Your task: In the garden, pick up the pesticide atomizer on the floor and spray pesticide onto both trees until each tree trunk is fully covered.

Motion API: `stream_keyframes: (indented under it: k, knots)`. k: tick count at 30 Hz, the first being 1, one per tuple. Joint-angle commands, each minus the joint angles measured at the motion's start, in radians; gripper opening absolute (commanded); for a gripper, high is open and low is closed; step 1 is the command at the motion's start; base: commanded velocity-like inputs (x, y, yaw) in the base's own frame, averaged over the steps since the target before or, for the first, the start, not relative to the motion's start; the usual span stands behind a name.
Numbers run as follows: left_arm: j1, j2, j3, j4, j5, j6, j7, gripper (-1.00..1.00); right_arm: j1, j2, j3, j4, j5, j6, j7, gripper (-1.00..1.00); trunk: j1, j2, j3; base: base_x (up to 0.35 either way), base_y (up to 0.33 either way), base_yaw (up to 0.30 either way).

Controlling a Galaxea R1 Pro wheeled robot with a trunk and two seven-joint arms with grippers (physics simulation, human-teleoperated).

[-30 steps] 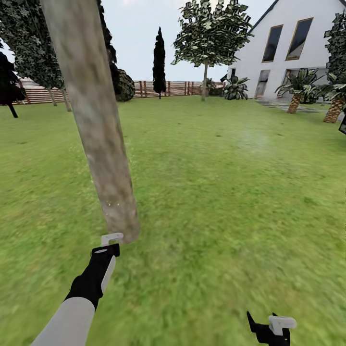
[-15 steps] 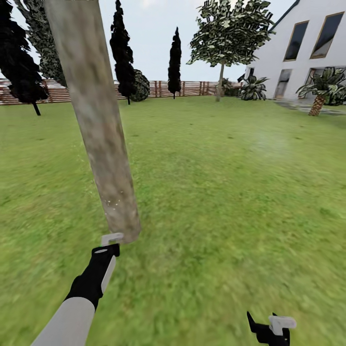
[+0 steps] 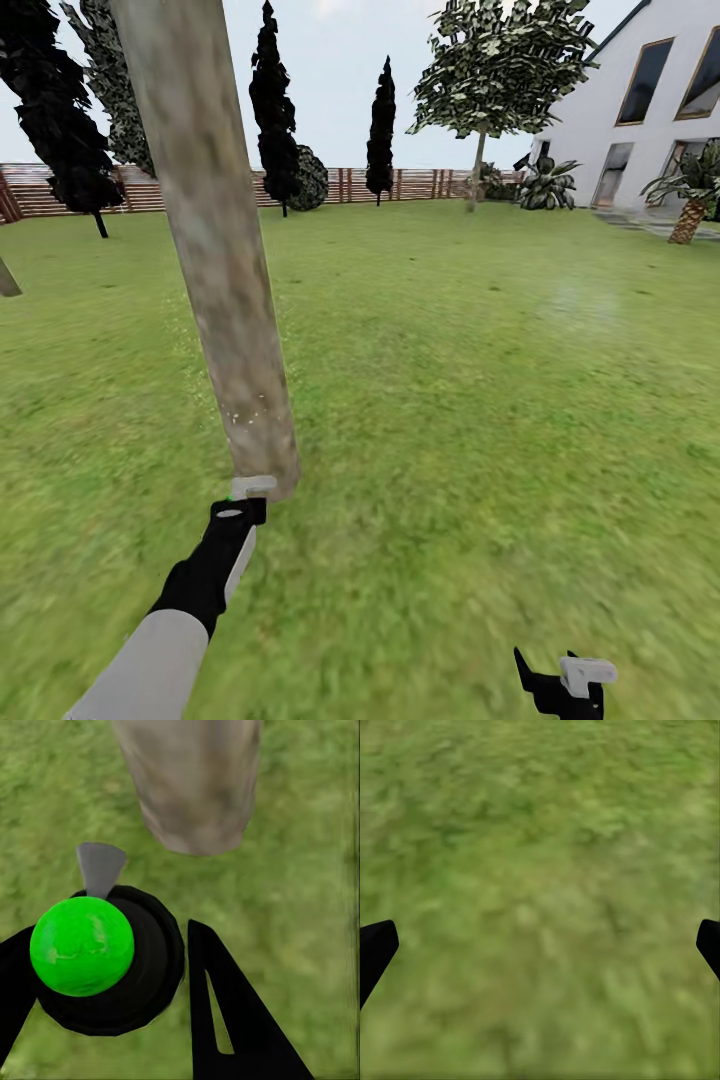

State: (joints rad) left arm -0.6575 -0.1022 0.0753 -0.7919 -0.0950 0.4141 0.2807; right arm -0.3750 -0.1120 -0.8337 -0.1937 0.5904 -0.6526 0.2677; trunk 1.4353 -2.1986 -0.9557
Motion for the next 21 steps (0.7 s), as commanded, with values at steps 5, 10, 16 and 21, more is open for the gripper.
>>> stream_keyframes:
  k: [5, 10, 16, 21]
  knots:
    - [-0.013, 0.003, -0.060, -0.016, -0.005, 0.069, -0.004, -1.00, -0.001, 0.000, -0.009, 0.000, 0.002, -0.002, 0.008, 1.00, 0.000, 0.000, -0.001, 0.000, 0.000, 0.000]
    - [-0.051, 0.042, 0.029, -0.025, -0.003, 0.115, -0.012, -1.00, -0.001, 0.000, -0.009, 0.000, 0.002, -0.002, 0.008, 1.00, 0.000, 0.000, -0.001, 0.000, 0.000, 0.000]
    - [-0.054, 0.044, 0.026, -0.068, -0.006, 0.177, -0.106, -1.00, -0.001, 0.000, -0.009, 0.000, 0.002, -0.002, 0.008, 1.00, 0.000, 0.000, -0.001, 0.000, 0.000, 0.000]
    - [-0.046, 0.053, -0.005, -0.165, -0.008, 0.244, -0.140, -1.00, -0.001, 0.000, -0.009, 0.000, 0.002, -0.002, 0.008, 1.00, 0.000, 0.000, -0.001, 0.000, 0.000, 0.000]
